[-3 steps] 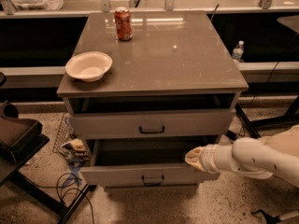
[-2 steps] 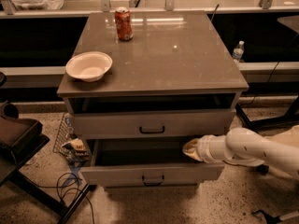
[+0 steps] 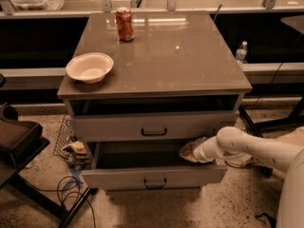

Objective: Open middle drawer

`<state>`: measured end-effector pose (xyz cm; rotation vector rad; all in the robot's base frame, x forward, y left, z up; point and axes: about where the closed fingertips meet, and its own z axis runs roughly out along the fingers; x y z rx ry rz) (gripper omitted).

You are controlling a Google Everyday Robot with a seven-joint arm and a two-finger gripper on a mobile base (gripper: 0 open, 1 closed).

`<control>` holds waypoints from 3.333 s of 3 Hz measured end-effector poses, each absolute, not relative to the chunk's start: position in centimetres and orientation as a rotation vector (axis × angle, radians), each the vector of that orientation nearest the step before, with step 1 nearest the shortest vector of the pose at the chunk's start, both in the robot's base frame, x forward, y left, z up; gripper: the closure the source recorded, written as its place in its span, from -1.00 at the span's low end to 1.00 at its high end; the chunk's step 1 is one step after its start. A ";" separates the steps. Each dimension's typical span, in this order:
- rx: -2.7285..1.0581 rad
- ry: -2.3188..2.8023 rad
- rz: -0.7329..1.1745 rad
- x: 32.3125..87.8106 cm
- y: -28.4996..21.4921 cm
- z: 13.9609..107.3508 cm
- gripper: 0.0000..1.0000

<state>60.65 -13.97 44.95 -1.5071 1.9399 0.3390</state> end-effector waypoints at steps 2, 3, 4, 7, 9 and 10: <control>-1.495 1.966 0.392 58.0 -13.0 43.5 1.00; -1.464 1.990 0.407 56.7 -12.9 43.8 1.00; -1.464 1.990 0.407 56.7 -12.9 43.8 1.00; -1.393 1.985 0.471 58.1 -12.2 41.8 1.00; -1.382 2.029 0.524 54.7 -12.0 41.6 1.00; -1.381 2.029 0.525 54.8 -12.0 41.6 1.00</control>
Offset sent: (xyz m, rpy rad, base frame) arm -0.0539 0.0160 -0.0266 0.0389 0.0847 -0.0119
